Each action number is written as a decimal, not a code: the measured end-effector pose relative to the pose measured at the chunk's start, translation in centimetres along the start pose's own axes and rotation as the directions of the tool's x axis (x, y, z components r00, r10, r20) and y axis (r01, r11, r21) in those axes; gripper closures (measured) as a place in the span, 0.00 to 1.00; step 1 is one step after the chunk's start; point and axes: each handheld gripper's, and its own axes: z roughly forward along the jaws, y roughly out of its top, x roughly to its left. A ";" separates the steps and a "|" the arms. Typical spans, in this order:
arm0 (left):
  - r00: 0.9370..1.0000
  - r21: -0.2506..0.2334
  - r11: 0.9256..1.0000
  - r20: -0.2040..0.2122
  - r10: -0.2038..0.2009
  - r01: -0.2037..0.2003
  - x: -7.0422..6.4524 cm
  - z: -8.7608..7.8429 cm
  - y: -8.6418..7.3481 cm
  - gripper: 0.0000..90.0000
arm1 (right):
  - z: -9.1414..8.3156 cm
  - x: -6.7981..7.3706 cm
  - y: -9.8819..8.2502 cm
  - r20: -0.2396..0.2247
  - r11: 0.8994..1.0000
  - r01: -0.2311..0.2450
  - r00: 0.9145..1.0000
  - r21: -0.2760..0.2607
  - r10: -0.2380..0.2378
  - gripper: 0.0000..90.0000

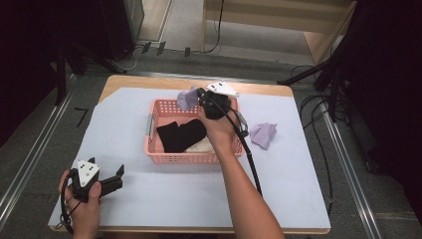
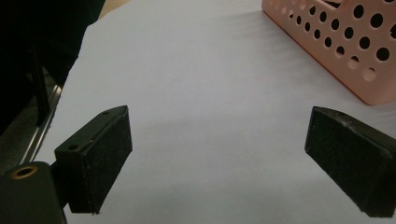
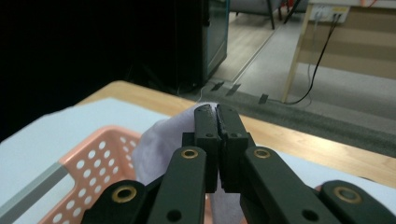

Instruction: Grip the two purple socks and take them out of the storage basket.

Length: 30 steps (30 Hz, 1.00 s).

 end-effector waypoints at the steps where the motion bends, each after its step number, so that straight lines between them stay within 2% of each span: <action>1: 1.000 -0.001 1.000 -0.001 -0.002 0.002 0.0 0.0 0.0 0.09 | -0.4 -0.4 0.1 0.005 1.000 -0.010 1.000 -0.013 0.010 0.99; 6: 1.000 -0.008 1.000 0.002 -0.008 0.008 0.1 0.0 0.0 0.09 | -2.3 -1.9 0.6 0.033 0.998 -0.022 0.999 -0.056 0.024 0.99; 14: 1.000 -0.012 1.000 -0.004 -0.004 0.003 0.0 0.0 0.0 0.09 | -5.6 -5.3 1.2 0.094 0.991 -0.034 0.994 -0.130 0.046 0.99; 20: 1.000 -0.012 1.000 -0.006 -0.004 0.004 0.0 -0.1 0.0 0.09 | -7.4 -7.6 0.7 0.133 0.988 -0.050 0.989 -0.146 0.069 0.99; 21: 1.000 -0.010 1.000 -0.006 -0.002 0.002 0.0 -0.1 0.0 0.09 | -8.0 -8.3 0.4 0.147 0.987 -0.056 0.986 -0.150 0.079 0.99; 23: 1.000 -0.010 1.000 -0.007 -0.001 0.001 0.0 -0.1 0.0 0.09 | -8.2 -8.6 0.2 0.154 0.987 -0.059 0.985 -0.151 0.082 0.99; 30: 1.000 -0.014 1.000 -0.009 -0.001 0.001 0.0 -0.1 -0.1 0.09 | -9.7 -11.0 -1.0 0.199 0.986 -0.072 0.975 -0.151 0.102 0.99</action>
